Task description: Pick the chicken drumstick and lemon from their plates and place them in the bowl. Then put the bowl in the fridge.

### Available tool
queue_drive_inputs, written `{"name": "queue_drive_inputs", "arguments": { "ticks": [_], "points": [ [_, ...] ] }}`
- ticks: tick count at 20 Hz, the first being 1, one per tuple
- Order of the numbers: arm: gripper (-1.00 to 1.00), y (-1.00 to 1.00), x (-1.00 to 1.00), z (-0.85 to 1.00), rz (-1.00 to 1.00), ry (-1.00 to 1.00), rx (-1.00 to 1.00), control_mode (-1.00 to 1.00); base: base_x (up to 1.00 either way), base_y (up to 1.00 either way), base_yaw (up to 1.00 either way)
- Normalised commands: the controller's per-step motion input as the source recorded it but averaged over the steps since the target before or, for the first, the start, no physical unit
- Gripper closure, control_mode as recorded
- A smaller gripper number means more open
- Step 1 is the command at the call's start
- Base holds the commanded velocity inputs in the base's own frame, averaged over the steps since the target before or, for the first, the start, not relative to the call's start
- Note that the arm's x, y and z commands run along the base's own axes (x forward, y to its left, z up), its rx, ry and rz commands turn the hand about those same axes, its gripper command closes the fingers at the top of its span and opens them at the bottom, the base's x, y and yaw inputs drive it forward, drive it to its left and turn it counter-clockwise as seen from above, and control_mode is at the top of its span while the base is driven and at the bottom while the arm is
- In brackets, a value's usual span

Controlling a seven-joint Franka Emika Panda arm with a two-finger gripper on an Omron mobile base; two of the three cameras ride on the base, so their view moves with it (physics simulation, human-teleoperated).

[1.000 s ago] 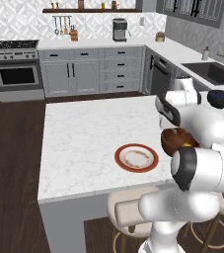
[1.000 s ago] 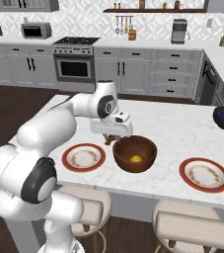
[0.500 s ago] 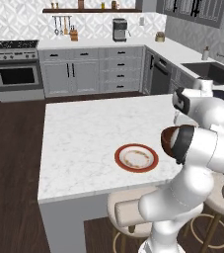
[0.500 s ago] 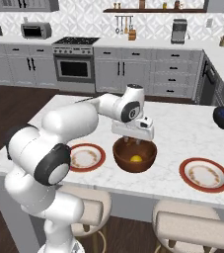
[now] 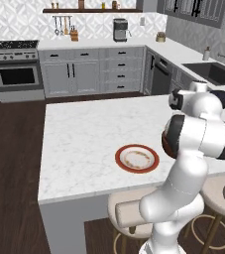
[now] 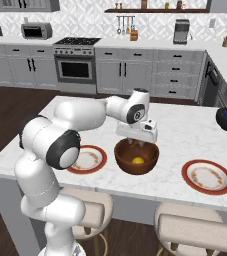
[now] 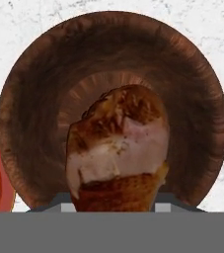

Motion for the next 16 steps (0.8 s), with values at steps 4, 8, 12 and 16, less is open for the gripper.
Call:
{"name": "queue_drive_inputs", "arguments": {
  "ticks": [4,8,12,16],
  "points": [
    [1.00,0.21,0.00,-0.39,0.00,0.00,0.00,-1.00,0.00,0.00,0.00],
    [1.00,0.03,0.05,-0.26,0.00,-0.02,0.00,-1.00,0.00,0.00,0.00],
    [1.00,0.00,0.06,-0.33,0.00,0.00,0.00,-1.00,0.00,0.00,0.00],
    [-1.00,0.00,0.19,-0.48,0.00,0.00,0.00,-1.00,0.00,0.00,0.00]
  ]
}}
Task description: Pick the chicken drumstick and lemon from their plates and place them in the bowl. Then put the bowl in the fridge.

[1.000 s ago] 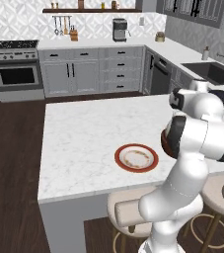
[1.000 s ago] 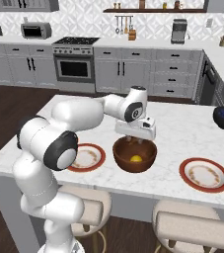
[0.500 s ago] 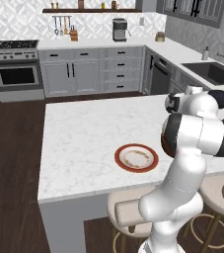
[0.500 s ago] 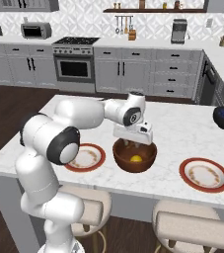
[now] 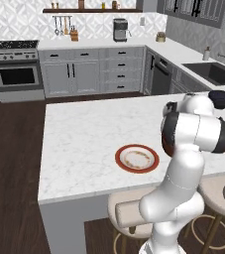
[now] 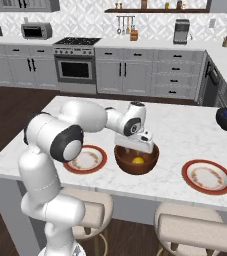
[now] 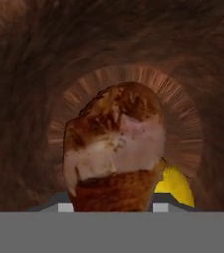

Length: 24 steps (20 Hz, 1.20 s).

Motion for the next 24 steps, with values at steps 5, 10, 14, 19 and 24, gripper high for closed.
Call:
{"name": "queue_drive_inputs", "arguments": {
  "ticks": [5,10,14,19,24],
  "points": [
    [-1.00,-0.10,0.33,-0.18,0.00,0.00,0.00,-1.00,0.00,0.00,0.00],
    [-1.00,-0.11,0.10,0.00,0.00,-0.03,0.02,-1.00,0.00,0.00,0.00],
    [-1.00,0.00,-0.73,0.43,-0.11,-0.18,0.08,-1.00,0.00,0.00,0.00],
    [-1.00,0.00,-0.96,0.86,-0.24,-0.05,0.01,-1.00,0.00,0.00,0.00],
    [-1.00,-0.11,-0.64,0.76,-0.40,0.09,0.00,-1.00,0.00,0.00,0.00]
  ]
}}
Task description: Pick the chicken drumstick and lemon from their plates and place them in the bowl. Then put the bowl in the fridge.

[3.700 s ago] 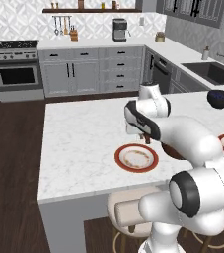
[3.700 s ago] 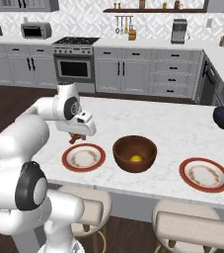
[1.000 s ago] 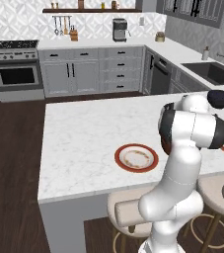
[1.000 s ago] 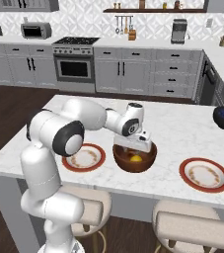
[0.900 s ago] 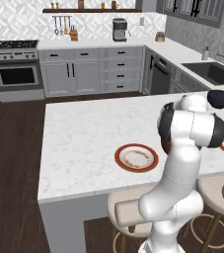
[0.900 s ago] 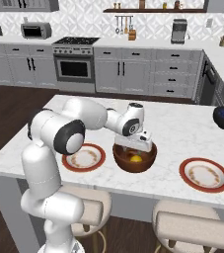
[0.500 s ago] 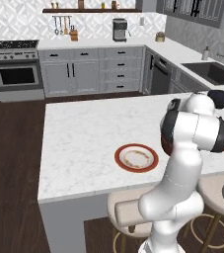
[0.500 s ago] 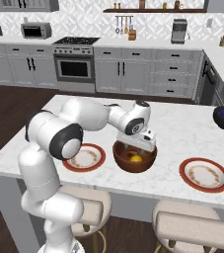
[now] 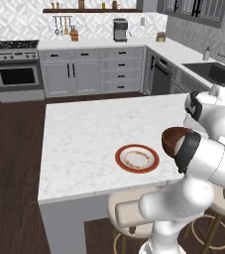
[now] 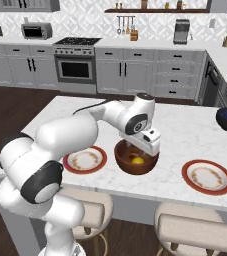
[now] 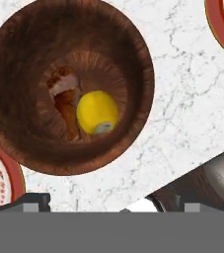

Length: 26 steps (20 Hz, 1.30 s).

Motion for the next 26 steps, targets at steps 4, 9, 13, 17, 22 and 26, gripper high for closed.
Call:
{"name": "queue_drive_inputs", "arguments": {
  "ticks": [4,9,13,17,22,26],
  "points": [
    [-1.00,-0.12,-0.94,0.07,-0.37,-0.03,0.00,-1.00,0.00,0.00,0.00],
    [-1.00,-0.08,-0.64,-0.02,-0.26,0.00,0.10,-1.00,0.00,0.00,0.00],
    [-1.00,0.00,0.14,-0.10,-0.05,-0.04,0.11,-1.00,0.00,0.00,0.00],
    [-1.00,-0.01,0.54,-0.39,0.00,0.00,0.14,-1.00,0.00,0.00,0.00],
    [-1.00,0.00,0.56,-0.17,0.00,0.00,0.02,-1.00,0.00,0.00,0.00],
    [-1.00,0.00,0.25,-0.06,0.00,0.00,0.00,-1.00,0.00,0.00,0.00]
  ]
}}
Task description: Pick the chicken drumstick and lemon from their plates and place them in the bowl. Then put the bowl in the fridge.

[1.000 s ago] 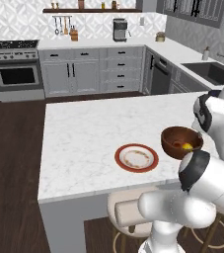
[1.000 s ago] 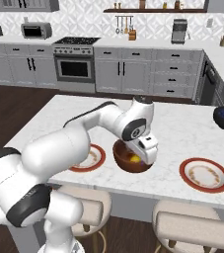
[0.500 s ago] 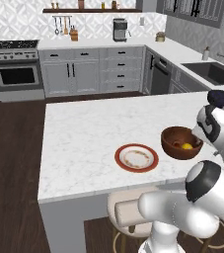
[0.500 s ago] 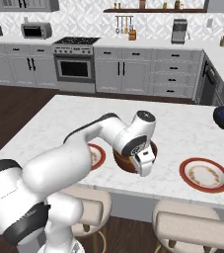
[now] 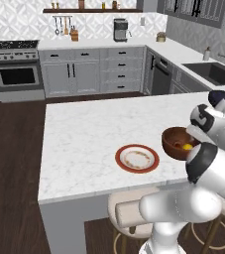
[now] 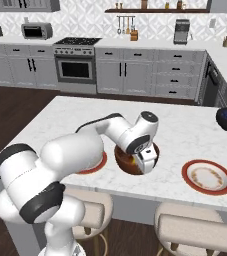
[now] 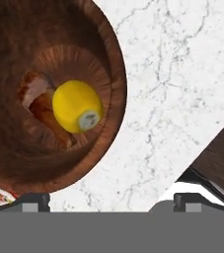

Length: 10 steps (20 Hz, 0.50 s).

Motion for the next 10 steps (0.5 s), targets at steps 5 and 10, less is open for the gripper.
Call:
{"name": "queue_drive_inputs", "arguments": {
  "ticks": [5,10],
  "points": [
    [-1.00,0.00,0.16,-0.36,0.00,0.00,0.01,-1.00,0.00,0.00,0.00],
    [-1.00,0.00,0.27,-0.42,0.00,0.00,0.02,-1.00,0.00,0.00,0.00]
  ]
}}
